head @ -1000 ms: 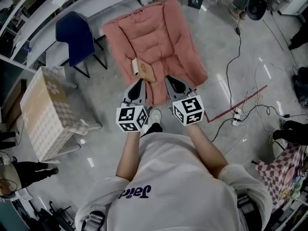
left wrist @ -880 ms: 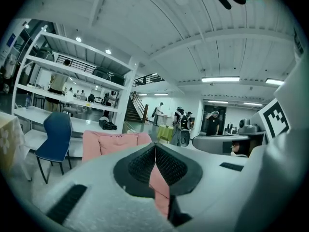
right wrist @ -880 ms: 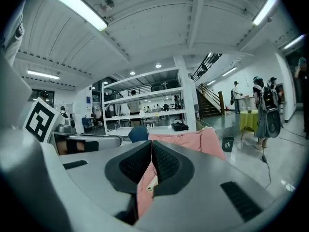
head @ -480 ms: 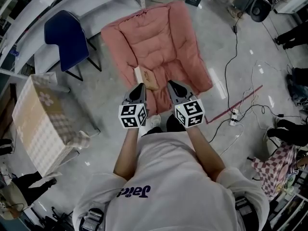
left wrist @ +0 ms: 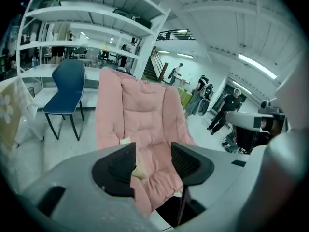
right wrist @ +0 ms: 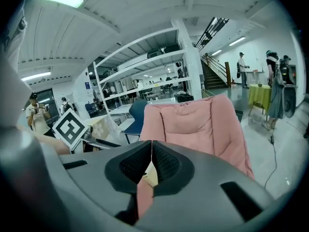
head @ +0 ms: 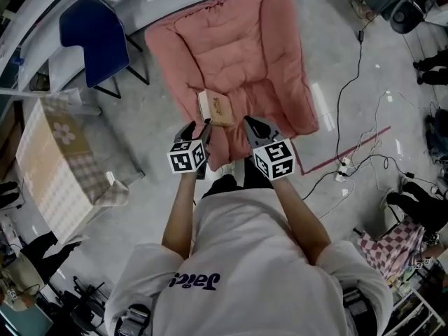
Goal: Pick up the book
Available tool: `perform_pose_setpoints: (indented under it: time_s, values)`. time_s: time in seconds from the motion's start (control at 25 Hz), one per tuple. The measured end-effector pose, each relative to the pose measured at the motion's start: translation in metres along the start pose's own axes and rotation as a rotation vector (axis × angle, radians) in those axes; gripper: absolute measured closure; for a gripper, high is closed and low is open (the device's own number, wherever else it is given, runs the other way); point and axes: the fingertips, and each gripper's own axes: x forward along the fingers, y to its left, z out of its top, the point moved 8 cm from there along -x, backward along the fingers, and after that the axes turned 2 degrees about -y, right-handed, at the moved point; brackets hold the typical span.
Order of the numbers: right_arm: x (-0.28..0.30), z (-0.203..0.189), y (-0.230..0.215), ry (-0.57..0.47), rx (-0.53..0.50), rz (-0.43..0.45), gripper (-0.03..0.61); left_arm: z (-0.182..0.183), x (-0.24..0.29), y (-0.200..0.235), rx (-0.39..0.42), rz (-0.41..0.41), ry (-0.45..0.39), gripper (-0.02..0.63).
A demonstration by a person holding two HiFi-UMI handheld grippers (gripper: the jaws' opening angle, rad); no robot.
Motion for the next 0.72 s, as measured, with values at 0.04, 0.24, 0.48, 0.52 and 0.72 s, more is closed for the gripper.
perform_pose_setpoints:
  time_s: [0.04,0.24,0.48,0.52,0.72]
  values:
    - [0.009,0.000,-0.004,0.014,0.000,0.014,0.565,0.000,0.008,0.007,-0.015,0.010,0.018,0.386]
    - [0.045,-0.006,-0.024,0.090,0.000,0.073,0.565,-0.002,0.057,0.038,-0.066,0.037,0.128,0.314]
    - [0.069,-0.020,-0.052,0.155,0.030,0.100,0.565,-0.021,0.122,0.060,-0.126,0.045,0.271,0.267]
    - [0.072,-0.025,-0.056,0.171,0.037,0.105,0.565,-0.026,0.131,0.063,-0.135,0.052,0.290,0.263]
    - [0.087,-0.040,-0.069,0.215,0.066,0.131,0.565,-0.049,0.165,0.082,-0.209,0.100,0.352,0.253]
